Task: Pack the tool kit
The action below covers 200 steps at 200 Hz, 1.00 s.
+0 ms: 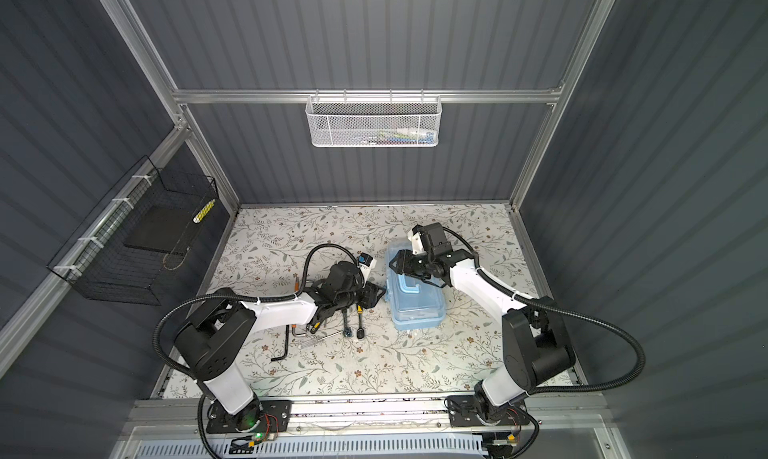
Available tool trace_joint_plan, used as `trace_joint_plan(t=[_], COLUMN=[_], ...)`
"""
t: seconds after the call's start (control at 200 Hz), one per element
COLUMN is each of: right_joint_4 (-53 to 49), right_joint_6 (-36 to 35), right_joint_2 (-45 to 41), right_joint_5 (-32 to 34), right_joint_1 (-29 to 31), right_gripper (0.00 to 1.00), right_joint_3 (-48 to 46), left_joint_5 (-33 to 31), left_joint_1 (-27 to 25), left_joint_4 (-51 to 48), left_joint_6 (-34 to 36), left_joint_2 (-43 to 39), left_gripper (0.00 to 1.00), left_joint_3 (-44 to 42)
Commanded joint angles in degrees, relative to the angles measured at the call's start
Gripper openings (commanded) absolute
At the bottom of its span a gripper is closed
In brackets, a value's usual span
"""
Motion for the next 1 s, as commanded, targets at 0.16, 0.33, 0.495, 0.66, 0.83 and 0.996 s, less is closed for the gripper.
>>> trace_joint_plan(t=[0.16,0.33,0.495,0.66,0.83,0.996], right_joint_4=[3.29,2.87,7.3,11.71,14.34,17.8], right_joint_6=[4.77,5.26,8.22,11.94,14.1,16.53], right_joint_2=[3.89,4.66,5.93,5.52,4.27,3.21], right_joint_5=[-6.92,-7.29,-11.48,-15.68,-18.55,-20.44], right_joint_1=[-2.06,-2.27,-2.67,-3.76,-5.34,-6.78], right_gripper=[0.54,0.53,0.52,0.47,0.42,0.29], right_joint_3=[-1.35,-0.43,-0.83,-0.97,-1.43,-3.01], left_joint_5=[2.98,4.21,4.34,4.76,5.34,6.15], left_joint_1=[1.69,2.55,2.77,3.33,4.75,6.19], left_joint_4=[3.53,3.16,3.28,3.27,3.02,2.4], left_joint_6=[-0.21,-0.13,0.03,0.06,0.28,0.53], left_joint_2=[3.34,5.32,7.12,8.63,9.37,9.07], left_gripper=[0.58,0.59,0.59,0.59,0.59,0.59], left_joint_3=[5.5,7.87,10.35,12.81,14.81,15.75])
